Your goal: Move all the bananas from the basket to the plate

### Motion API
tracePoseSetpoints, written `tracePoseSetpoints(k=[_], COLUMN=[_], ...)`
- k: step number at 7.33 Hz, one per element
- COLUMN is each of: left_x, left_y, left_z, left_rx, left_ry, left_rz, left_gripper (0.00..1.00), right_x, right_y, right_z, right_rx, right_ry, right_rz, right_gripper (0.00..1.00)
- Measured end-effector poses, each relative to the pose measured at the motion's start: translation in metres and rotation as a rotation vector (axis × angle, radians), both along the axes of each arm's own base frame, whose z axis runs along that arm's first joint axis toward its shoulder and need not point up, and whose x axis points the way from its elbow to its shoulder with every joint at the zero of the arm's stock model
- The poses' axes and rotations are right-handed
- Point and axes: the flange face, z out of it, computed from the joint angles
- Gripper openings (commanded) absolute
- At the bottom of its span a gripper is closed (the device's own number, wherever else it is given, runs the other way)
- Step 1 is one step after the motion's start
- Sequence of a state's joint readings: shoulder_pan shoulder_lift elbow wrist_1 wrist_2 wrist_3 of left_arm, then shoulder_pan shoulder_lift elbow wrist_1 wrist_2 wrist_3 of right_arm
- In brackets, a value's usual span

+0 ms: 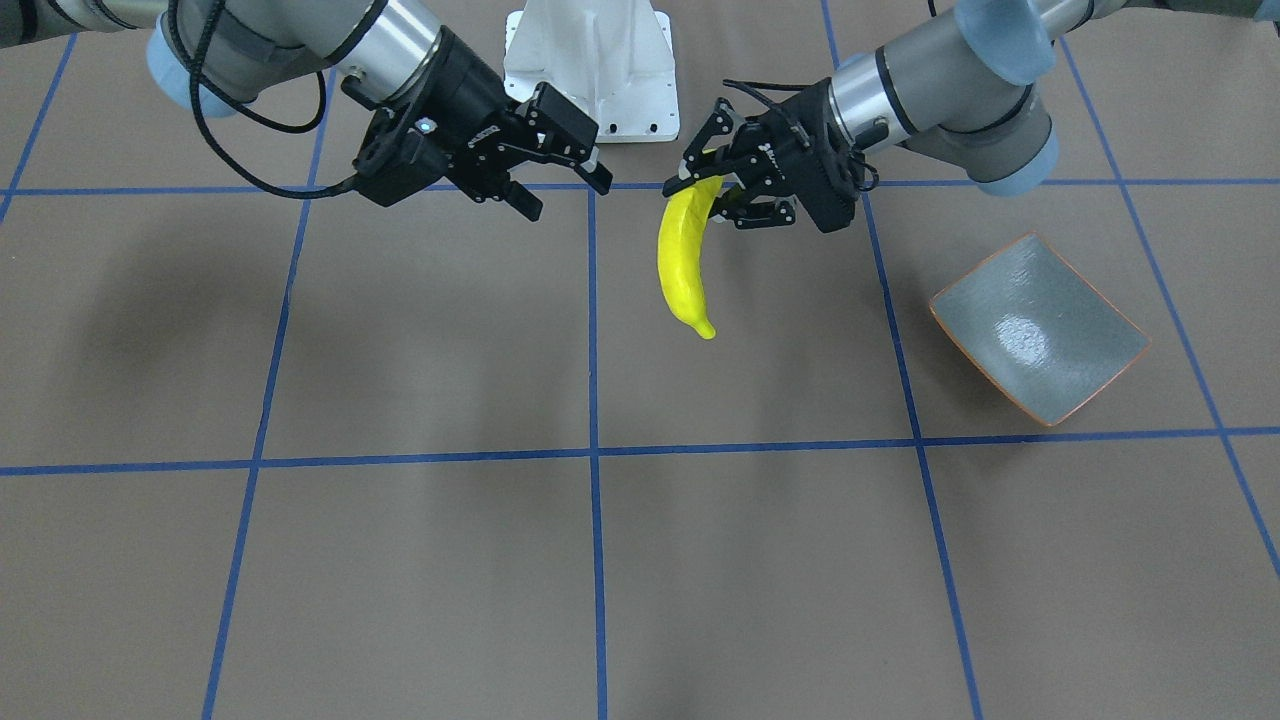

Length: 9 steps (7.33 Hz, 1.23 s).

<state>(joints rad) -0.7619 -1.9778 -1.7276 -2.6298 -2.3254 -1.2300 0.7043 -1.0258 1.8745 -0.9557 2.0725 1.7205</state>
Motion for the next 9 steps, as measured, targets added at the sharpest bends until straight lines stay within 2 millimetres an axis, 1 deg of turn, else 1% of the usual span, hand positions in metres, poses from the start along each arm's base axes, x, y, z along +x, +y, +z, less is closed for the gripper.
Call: tracePoseSetpoints(k=[1, 2, 3, 4, 5, 6, 7, 8, 9], left_x=[-0.028, -0.064, -0.105, -0.143, -0.174, -0.196, -0.208, -0.212, -0.213], left_y=[-0.003, -0.006, -0.009, -0.008, -0.001, 0.003, 0.004, 0.003, -0.001], left_z=[0.045, 0.098, 0.156, 0.215, 0.271, 0.313, 0.334, 0.341, 0.341], left_rx=[-0.05, -0.117, -0.164, -0.155, -0.111, -0.066, -0.036, -0.015, 0.005], left_ry=[-0.05, -0.111, -0.177, -0.247, -0.318, -0.378, -0.42, -0.443, -0.458], left_rz=[-0.011, -0.027, -0.058, -0.092, -0.114, -0.138, -0.166, -0.192, -0.221], left_gripper=[0.0, 0.0, 0.0, 0.0, 0.0, 0.0, 0.0, 0.0, 0.0], right_x=[0.017, 0.031, 0.042, 0.052, 0.057, 0.061, 0.066, 0.071, 0.074], right_y=[-0.007, -0.014, -0.019, -0.023, -0.027, -0.031, -0.034, -0.036, -0.038], right_z=[0.026, 0.048, 0.067, 0.083, 0.096, 0.11, 0.126, 0.137, 0.143], right_rx=[-0.021, -0.044, -0.065, -0.082, -0.094, -0.097, -0.082, -0.06, -0.051], right_ry=[0.03, 0.058, 0.082, 0.103, 0.122, 0.149, 0.183, 0.21, 0.224], right_rz=[0.031, 0.059, 0.083, 0.107, 0.136, 0.162, 0.174, 0.177, 0.179], right_gripper=[1.0, 1.0, 1.0, 1.0, 1.0, 1.0, 1.0, 1.0, 1.0])
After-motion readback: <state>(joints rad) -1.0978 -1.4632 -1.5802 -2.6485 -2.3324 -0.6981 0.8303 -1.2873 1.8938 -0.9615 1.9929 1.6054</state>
